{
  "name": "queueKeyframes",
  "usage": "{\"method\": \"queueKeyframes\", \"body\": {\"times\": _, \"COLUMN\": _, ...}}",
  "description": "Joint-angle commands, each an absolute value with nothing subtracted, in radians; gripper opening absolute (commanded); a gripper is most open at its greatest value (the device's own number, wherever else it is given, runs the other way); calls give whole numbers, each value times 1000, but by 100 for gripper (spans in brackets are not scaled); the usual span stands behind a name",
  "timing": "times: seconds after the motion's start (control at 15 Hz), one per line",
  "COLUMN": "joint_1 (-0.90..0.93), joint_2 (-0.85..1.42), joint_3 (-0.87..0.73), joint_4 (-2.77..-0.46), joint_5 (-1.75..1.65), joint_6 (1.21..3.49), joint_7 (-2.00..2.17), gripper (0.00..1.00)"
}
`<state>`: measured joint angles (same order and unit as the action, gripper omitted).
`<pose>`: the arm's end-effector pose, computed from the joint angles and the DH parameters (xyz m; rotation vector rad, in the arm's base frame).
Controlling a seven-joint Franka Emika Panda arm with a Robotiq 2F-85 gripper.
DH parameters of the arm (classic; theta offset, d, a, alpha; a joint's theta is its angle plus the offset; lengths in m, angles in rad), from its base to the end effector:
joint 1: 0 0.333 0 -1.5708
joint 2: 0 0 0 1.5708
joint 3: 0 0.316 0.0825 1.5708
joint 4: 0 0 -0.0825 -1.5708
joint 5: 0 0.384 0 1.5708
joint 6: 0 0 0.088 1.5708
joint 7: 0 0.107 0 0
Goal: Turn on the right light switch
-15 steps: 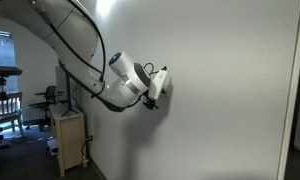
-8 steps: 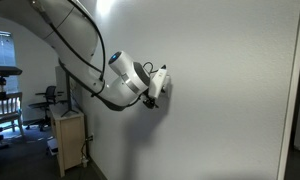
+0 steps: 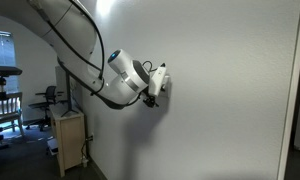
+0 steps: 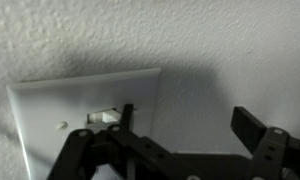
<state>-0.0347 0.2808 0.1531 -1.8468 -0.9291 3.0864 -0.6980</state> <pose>0.6459 0.1333 0.4682 1.5322 1.7311 0.8982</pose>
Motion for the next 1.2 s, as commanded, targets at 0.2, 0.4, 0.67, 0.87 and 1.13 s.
{"method": "queueKeyframes", "body": {"times": 0.2, "joint_1": 11, "joint_2": 223, "joint_3": 85, "joint_4": -1792, "joint_5": -957, "joint_6": 3054, "joint_7": -714, "gripper": 100}}
{"method": "queueKeyframes", "body": {"times": 0.4, "joint_1": 23, "joint_2": 218, "joint_3": 81, "joint_4": -1796, "joint_5": -956, "joint_6": 3039, "joint_7": -717, "gripper": 100}}
{"method": "queueKeyframes", "body": {"times": 0.67, "joint_1": 30, "joint_2": 223, "joint_3": 79, "joint_4": -1804, "joint_5": -951, "joint_6": 3033, "joint_7": -717, "gripper": 100}}
{"method": "queueKeyframes", "body": {"times": 0.87, "joint_1": 15, "joint_2": 212, "joint_3": 97, "joint_4": -1814, "joint_5": -937, "joint_6": 3032, "joint_7": -728, "gripper": 100}}
{"method": "queueKeyframes", "body": {"times": 1.13, "joint_1": 31, "joint_2": 205, "joint_3": 77, "joint_4": -1810, "joint_5": -943, "joint_6": 3021, "joint_7": -704, "gripper": 100}}
